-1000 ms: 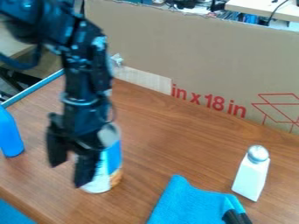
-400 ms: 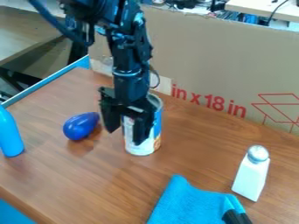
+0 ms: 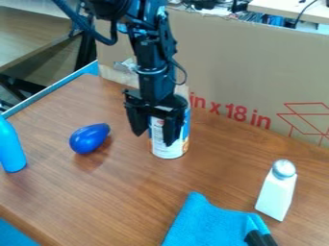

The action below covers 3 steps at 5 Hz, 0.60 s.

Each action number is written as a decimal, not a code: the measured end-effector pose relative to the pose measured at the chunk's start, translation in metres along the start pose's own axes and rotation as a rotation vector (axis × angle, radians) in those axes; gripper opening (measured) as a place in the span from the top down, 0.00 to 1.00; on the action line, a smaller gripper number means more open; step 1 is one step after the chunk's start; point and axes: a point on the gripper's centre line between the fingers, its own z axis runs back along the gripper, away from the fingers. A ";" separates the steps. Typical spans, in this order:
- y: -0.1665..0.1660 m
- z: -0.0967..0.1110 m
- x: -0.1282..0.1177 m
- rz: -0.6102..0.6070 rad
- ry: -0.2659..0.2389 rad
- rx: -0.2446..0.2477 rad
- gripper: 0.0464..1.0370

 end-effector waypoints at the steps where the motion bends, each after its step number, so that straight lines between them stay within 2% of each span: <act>1: 0.001 0.033 -0.009 0.015 -0.056 0.024 0.04; 2: 0.004 0.060 -0.028 0.030 -0.037 0.065 0.04; 3: 0.006 0.077 -0.053 0.028 -0.015 0.089 0.04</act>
